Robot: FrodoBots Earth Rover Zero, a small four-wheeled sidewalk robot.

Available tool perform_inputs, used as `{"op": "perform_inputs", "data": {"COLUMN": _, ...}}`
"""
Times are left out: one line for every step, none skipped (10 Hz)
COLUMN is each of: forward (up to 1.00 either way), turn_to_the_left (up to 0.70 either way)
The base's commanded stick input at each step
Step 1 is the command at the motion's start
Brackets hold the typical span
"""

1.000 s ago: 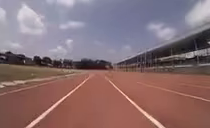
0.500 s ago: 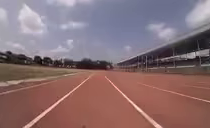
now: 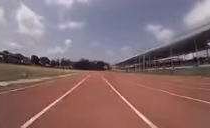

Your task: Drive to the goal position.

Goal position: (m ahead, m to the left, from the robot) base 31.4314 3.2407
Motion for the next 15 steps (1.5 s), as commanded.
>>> {"op": "perform_inputs", "data": {"forward": 0.70, "turn_to_the_left": -0.35}}
{"op": "perform_inputs", "data": {"forward": 0.70, "turn_to_the_left": -0.35}}
{"op": "perform_inputs", "data": {"forward": 0.70, "turn_to_the_left": -0.35}}
{"op": "perform_inputs", "data": {"forward": 0.70, "turn_to_the_left": -0.30}}
{"op": "perform_inputs", "data": {"forward": 0.70, "turn_to_the_left": -0.17}}
{"op": "perform_inputs", "data": {"forward": 0.70, "turn_to_the_left": -0.08}}
{"op": "perform_inputs", "data": {"forward": 0.70, "turn_to_the_left": 0.00}}
{"op": "perform_inputs", "data": {"forward": 0.70, "turn_to_the_left": 0.00}}
{"op": "perform_inputs", "data": {"forward": 0.70, "turn_to_the_left": 0.00}}
{"op": "perform_inputs", "data": {"forward": 0.70, "turn_to_the_left": 0.00}}
{"op": "perform_inputs", "data": {"forward": 0.70, "turn_to_the_left": 0.00}}
{"op": "perform_inputs", "data": {"forward": 0.70, "turn_to_the_left": 0.00}}
{"op": "perform_inputs", "data": {"forward": 0.70, "turn_to_the_left": 0.00}}
{"op": "perform_inputs", "data": {"forward": 0.70, "turn_to_the_left": 0.00}}
{"op": "perform_inputs", "data": {"forward": 0.70, "turn_to_the_left": 0.00}}
